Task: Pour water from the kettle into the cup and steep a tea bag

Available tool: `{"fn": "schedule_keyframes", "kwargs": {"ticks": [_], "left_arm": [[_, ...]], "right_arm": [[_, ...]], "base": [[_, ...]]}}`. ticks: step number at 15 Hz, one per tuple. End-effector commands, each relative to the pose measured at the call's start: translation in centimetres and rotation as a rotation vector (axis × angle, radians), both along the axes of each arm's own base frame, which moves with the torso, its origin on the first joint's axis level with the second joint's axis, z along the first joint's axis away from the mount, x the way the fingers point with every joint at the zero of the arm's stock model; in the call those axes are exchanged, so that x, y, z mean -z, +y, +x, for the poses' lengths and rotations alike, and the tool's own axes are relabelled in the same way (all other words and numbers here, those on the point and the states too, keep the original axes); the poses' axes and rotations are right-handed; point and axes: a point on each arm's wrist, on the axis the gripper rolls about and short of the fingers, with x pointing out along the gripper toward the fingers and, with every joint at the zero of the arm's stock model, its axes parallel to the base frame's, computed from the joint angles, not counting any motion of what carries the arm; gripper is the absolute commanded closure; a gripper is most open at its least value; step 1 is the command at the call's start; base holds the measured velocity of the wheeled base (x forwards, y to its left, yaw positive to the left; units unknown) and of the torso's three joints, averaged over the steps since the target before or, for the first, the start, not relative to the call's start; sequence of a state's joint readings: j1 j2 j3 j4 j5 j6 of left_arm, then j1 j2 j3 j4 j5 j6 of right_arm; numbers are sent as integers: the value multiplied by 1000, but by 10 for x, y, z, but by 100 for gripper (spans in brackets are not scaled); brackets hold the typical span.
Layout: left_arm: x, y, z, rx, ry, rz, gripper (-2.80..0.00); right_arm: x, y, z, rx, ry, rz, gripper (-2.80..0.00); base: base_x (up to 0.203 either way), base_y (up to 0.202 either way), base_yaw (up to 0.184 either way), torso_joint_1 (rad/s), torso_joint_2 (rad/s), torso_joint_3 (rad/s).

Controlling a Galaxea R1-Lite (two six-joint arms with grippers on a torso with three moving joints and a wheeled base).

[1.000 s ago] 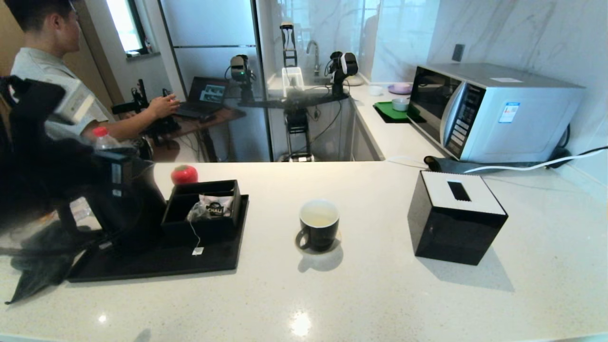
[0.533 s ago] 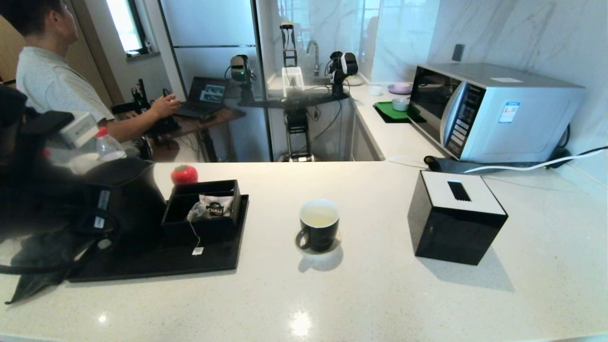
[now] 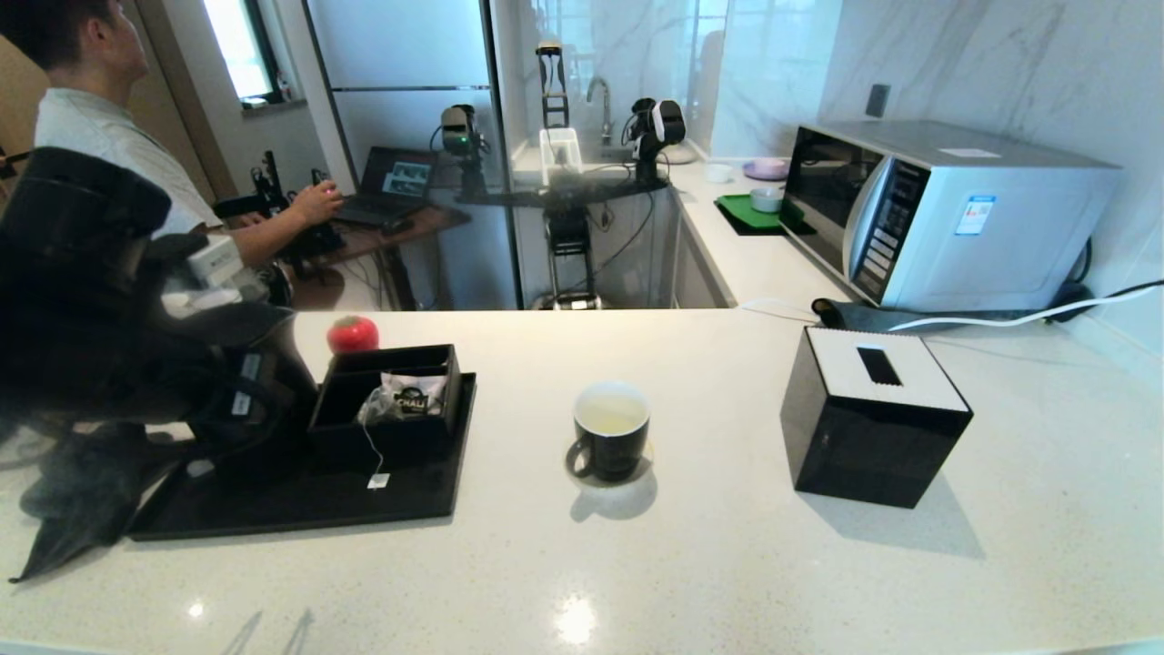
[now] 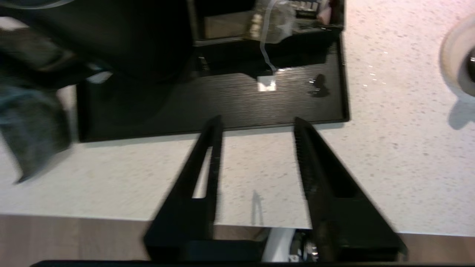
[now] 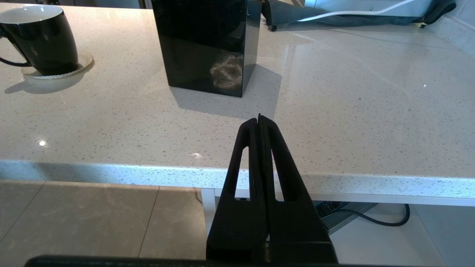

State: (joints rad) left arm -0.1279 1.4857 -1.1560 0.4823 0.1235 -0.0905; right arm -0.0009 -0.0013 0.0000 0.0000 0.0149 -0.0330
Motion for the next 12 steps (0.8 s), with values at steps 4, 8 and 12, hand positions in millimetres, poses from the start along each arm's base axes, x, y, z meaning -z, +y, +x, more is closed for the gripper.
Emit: {"fn": "schedule_keyframes", "kwargs": {"ticks": [4, 8, 12], "left_arm": [[37, -8, 54, 15, 139, -20, -280], [54, -10, 87, 8, 176, -18, -280], [69, -13, 109, 7, 174, -19, -280]], "right_arm": [[0, 0, 0, -1, 1, -1, 0], [0, 0, 0, -1, 1, -1, 0], [0, 0, 0, -1, 1, -1, 0]], "base": [[0, 0, 0, 0, 0, 0], [0, 0, 0, 0, 0, 0], [0, 0, 0, 0, 0, 0]]}}
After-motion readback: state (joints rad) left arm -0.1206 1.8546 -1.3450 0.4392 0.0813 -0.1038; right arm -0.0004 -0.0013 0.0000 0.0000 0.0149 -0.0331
